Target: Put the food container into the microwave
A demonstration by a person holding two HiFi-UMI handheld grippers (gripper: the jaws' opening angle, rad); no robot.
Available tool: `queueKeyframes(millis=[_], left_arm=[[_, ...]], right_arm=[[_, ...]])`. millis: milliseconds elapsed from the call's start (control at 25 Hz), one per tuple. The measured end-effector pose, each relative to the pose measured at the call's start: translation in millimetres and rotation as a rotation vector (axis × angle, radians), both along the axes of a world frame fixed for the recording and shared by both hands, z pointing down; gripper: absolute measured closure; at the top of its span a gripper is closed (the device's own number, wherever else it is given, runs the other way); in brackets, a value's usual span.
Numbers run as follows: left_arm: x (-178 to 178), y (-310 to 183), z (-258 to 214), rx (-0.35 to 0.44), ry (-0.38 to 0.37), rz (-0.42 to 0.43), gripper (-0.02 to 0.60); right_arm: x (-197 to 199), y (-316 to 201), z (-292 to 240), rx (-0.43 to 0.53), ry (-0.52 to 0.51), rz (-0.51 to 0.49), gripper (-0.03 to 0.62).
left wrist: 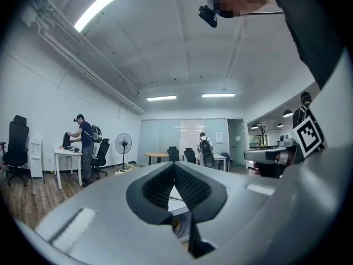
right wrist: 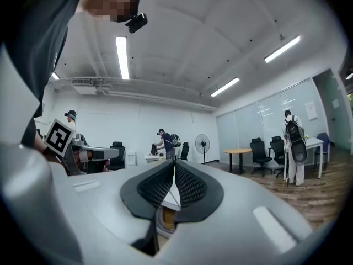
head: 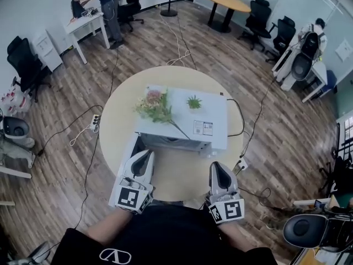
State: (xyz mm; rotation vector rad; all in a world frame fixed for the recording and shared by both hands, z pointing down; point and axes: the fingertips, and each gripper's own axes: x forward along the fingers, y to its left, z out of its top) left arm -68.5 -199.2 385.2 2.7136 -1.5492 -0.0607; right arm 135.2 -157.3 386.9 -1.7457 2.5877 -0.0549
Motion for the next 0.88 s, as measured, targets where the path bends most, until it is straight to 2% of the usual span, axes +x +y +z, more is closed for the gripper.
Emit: queueKeyframes(millis=[160,880], left_arm=[[0.0,-1.7,-9.9,0.023,-0.006,-0.009,0.581],[11.5,-1.1,-24.1,0.047,0.006,-0.008,0.581]], right_arm=[[3.7,-4.3,-9.7,0.043,-0.007,0.006,0.582],[8.5,-12.7,-21.0,0.085,0.048,0.025,0.588]])
